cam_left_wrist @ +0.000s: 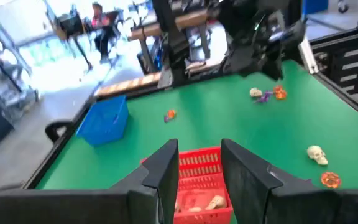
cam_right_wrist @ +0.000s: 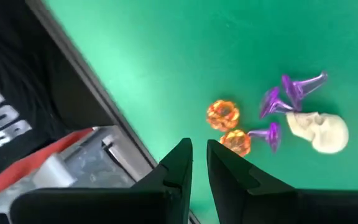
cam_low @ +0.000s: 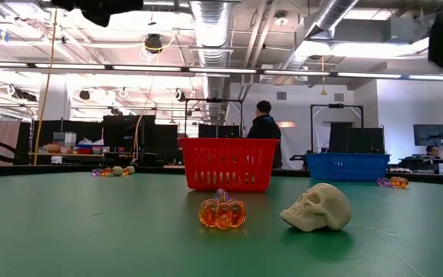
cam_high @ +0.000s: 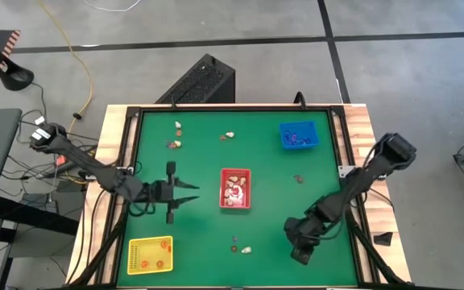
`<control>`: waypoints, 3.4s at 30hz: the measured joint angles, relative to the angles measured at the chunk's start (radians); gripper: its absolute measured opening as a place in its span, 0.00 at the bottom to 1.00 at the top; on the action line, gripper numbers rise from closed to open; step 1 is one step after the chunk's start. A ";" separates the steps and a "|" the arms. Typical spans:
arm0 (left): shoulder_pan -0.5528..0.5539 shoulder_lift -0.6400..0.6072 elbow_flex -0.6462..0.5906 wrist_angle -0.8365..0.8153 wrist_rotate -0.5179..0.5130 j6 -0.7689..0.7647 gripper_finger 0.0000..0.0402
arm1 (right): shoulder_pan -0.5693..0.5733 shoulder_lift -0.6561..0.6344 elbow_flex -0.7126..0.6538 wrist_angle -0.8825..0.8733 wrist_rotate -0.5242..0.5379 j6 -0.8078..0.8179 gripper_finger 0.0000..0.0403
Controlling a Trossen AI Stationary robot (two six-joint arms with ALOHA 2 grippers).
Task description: Sort Halloween decoration
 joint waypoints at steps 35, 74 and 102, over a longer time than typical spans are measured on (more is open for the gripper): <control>0.005 0.000 -0.050 0.116 -0.009 -0.009 0.27 | -0.059 0.058 0.000 -0.136 0.105 -0.274 0.20; 0.005 0.001 -0.050 0.098 -0.012 -0.015 0.27 | -0.173 0.133 0.002 -0.122 0.407 -0.577 0.10; 0.005 0.001 -0.049 0.079 -0.011 -0.009 0.27 | -0.591 -0.242 -0.001 -0.230 0.663 -0.901 0.08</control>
